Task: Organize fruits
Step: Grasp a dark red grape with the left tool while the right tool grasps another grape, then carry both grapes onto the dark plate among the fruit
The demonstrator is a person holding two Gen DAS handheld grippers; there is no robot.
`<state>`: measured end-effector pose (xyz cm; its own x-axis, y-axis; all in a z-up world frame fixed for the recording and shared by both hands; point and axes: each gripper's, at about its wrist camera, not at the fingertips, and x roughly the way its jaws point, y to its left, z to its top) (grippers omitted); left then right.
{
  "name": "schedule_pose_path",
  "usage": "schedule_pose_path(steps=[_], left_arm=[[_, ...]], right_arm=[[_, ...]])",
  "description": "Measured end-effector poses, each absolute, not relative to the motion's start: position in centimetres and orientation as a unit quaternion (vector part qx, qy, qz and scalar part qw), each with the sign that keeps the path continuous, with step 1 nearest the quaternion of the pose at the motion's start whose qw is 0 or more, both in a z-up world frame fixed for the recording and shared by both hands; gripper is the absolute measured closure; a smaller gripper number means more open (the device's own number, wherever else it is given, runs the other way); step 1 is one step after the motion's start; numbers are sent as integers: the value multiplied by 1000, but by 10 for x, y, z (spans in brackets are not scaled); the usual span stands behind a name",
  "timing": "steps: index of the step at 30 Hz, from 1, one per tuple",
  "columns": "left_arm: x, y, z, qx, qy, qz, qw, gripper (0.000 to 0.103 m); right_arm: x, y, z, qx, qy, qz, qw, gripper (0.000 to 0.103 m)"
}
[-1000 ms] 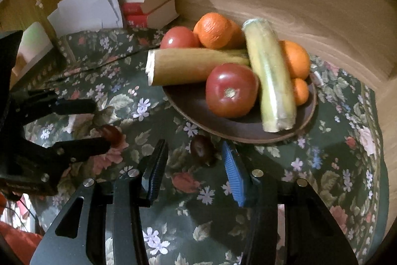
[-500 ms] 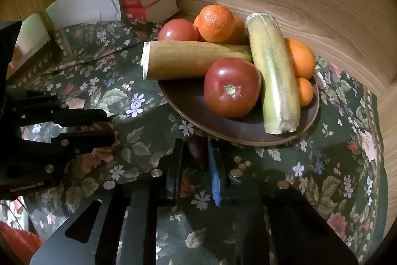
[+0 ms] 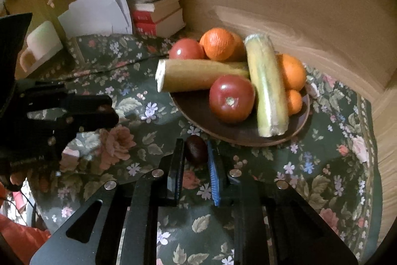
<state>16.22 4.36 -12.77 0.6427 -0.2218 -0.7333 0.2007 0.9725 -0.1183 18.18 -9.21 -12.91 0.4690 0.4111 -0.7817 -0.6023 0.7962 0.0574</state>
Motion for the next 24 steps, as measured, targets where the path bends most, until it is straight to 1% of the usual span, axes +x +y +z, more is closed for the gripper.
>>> schedule_pose_path(steps=[11, 17, 24], left_arm=[[188, 44, -93, -12, 372, -123, 920, 81], [211, 36, -89, -12, 372, -130, 919, 81], [238, 32, -98, -15, 383, -137, 913, 81]], right_arm=[[192, -100, -100, -110, 383, 283, 873, 86], [207, -100, -94, -110, 376, 277, 877, 86], [229, -96, -96, -112, 379, 275, 876, 86]])
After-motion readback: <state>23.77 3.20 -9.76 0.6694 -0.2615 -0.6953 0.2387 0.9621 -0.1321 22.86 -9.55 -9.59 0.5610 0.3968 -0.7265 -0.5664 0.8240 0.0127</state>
